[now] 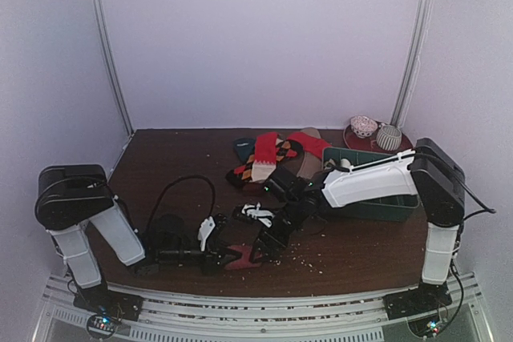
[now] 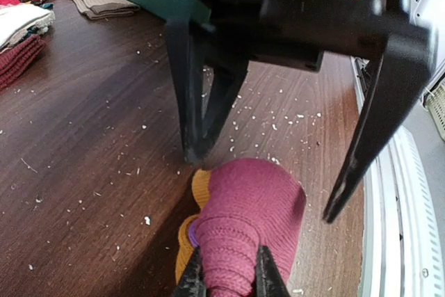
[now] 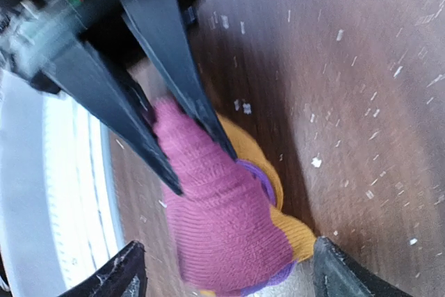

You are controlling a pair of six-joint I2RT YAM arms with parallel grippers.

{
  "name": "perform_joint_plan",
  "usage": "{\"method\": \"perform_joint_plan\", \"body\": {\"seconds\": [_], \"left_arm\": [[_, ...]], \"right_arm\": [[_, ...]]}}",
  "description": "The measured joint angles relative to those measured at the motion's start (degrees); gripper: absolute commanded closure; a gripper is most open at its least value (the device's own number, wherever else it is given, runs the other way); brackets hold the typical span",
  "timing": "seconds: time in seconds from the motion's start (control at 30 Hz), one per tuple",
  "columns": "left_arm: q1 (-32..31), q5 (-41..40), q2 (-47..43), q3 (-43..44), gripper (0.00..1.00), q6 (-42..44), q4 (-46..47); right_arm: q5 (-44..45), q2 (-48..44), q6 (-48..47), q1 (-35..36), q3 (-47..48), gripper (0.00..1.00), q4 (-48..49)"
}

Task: Roll the socks
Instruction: Roll a pair of socks at the center of the board, then pick up the pair of socks from the center of the board.

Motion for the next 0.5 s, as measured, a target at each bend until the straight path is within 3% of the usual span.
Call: {"method": "perform_joint_plan", "body": {"seconds": [0.2, 0.5], "left_arm": [[0.0, 0.1, 0.4, 0.0, 1.00, -0.3, 0.6], [0.0, 0.1, 0.4, 0.0, 1.00, -0.4, 0.6]], "right_arm": [[-5.5, -3.4, 7.3, -2.8, -5.1, 0.16, 13.5], [-8.2, 0.3, 11.9, -3.0, -6.8, 0.15, 20.6]]}}
